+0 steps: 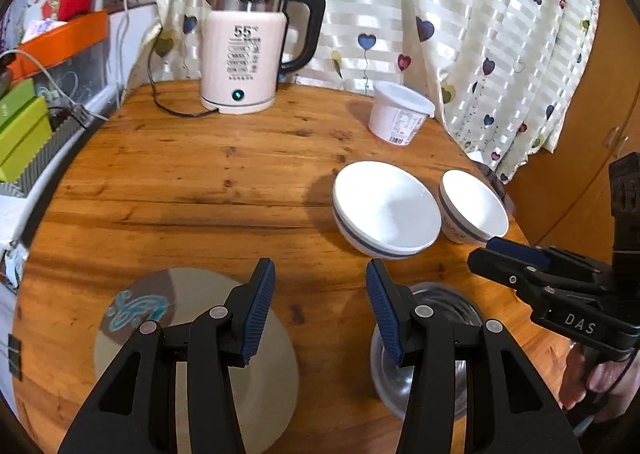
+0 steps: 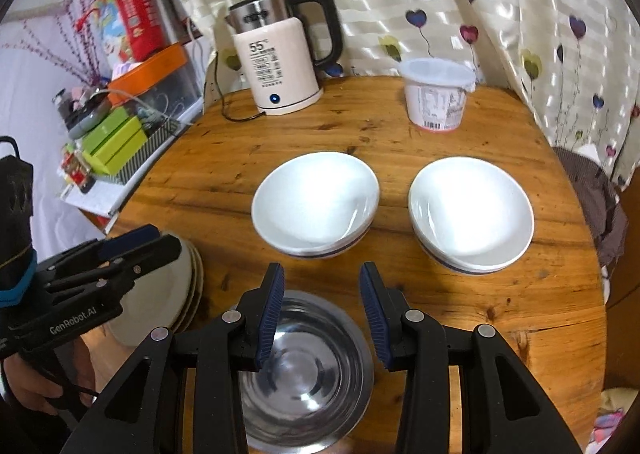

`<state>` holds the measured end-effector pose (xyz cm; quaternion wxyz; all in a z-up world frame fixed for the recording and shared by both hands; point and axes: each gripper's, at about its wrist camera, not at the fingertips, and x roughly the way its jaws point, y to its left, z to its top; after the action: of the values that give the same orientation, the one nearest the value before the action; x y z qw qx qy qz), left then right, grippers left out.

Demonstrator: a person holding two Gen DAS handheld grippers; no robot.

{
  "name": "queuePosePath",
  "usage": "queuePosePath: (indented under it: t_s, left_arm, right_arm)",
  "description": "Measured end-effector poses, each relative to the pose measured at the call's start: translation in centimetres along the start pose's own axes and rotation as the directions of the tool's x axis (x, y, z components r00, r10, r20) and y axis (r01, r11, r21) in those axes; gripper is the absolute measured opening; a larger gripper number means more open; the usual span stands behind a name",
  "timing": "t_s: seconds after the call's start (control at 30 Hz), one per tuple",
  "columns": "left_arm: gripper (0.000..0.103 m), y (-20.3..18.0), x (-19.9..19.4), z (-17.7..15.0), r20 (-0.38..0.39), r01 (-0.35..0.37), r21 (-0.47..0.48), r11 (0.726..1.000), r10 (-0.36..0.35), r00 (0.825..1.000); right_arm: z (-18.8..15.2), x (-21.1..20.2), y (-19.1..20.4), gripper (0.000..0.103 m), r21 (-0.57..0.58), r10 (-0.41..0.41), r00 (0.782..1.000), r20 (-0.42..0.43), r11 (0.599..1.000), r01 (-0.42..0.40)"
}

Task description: Organize plates and bowls

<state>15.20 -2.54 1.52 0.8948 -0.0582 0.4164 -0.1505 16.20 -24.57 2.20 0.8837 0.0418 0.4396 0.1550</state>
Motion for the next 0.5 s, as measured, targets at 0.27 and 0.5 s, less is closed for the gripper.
queuePosePath:
  t_s: [0.27,0.5]
  left_arm:
    - [0.052,-0.7,3.2,2.5,-0.043,0.029,-0.01,1.0,-0.029,0.999]
    - [0.052,-0.5,6.2,3.5,-0.087,0.02,-0.02,1.0,-0.022,0.996]
  right_arm:
    - [1.5,2.9,-2.1,0.024,0.089,0.042,0.998,-0.043,0.995,-0.038]
    - [2.7,4.5,-2.5,0.023,0.106,0.039,0.998,-0.057,0.994,-0.033]
